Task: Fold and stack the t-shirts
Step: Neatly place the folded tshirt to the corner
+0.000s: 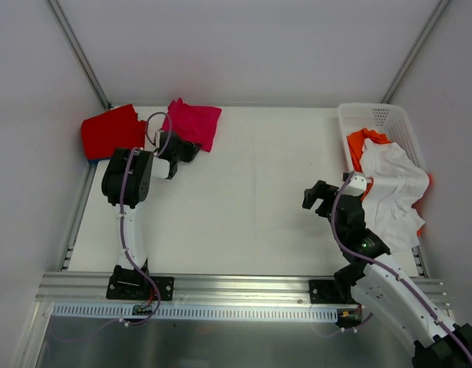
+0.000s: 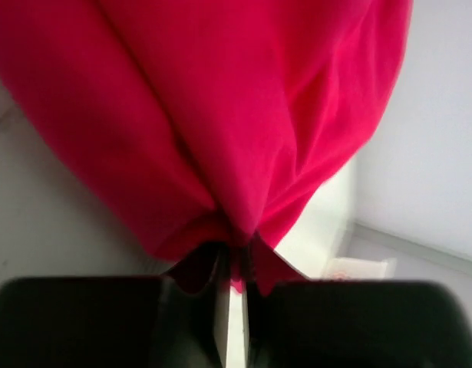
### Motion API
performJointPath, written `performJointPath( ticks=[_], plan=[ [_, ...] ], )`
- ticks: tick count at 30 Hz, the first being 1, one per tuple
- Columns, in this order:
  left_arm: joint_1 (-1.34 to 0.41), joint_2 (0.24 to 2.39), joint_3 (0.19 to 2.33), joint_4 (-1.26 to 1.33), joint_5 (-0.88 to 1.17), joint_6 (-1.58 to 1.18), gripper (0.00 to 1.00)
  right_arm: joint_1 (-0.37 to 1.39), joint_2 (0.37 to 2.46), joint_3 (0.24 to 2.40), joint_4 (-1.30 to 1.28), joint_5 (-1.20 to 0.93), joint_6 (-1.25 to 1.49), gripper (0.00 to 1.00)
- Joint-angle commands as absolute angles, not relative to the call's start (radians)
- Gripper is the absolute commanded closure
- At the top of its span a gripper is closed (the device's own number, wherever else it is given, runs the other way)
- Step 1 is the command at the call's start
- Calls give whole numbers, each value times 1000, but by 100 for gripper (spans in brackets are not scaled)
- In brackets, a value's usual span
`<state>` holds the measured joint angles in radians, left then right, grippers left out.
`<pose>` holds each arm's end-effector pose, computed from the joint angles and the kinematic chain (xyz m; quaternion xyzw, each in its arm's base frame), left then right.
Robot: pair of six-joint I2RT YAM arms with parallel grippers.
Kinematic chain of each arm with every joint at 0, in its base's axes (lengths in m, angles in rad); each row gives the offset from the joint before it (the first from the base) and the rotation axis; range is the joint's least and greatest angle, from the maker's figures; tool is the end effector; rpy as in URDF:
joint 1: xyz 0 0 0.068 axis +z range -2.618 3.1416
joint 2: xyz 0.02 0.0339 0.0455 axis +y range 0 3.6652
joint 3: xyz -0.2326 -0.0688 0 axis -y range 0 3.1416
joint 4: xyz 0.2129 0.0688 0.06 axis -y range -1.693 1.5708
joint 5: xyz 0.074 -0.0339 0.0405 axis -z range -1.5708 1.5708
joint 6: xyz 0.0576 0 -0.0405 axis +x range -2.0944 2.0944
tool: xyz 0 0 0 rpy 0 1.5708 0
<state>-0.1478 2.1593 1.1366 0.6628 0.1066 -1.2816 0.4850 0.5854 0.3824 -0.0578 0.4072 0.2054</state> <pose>0.4285 -0.0700 0.1103 -0.4154 0.7089 -0.4056 0.4005 0.1605 0.0588 0.2251 0.0137 0.7863 0.0510 0.6156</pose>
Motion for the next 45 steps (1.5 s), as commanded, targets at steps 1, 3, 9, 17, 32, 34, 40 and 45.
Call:
performJointPath(
  ticks=[1, 3, 9, 17, 32, 34, 40, 45],
  plan=[
    [-118, 2232, 1115, 634, 218, -1302, 100, 491, 569, 417, -40, 420, 201, 0],
    [-112, 2252, 1149, 604, 261, -1270, 100, 489, 558, 414, -43, 420, 202, 1],
    [-178, 2264, 1490, 199, 408, -910, 100, 491, 537, 402, -43, 417, 225, 1],
    [-275, 2238, 1871, -395, 728, -451, 100, 489, 522, 382, -8, 393, 270, 1],
    [-129, 1899, 1732, -517, 493, -287, 100, 491, 526, 379, 14, 350, 279, 1],
    [-98, 1885, 1730, -531, 444, -256, 100, 489, 509, 371, 9, 359, 272, 0],
    [-34, 1971, 1747, -538, 417, -186, 100, 491, 540, 386, 23, 333, 265, 0],
    [-6, 2089, 1828, -540, 442, -195, 100, 489, 589, 445, 5, 284, 264, 1]
  ],
)
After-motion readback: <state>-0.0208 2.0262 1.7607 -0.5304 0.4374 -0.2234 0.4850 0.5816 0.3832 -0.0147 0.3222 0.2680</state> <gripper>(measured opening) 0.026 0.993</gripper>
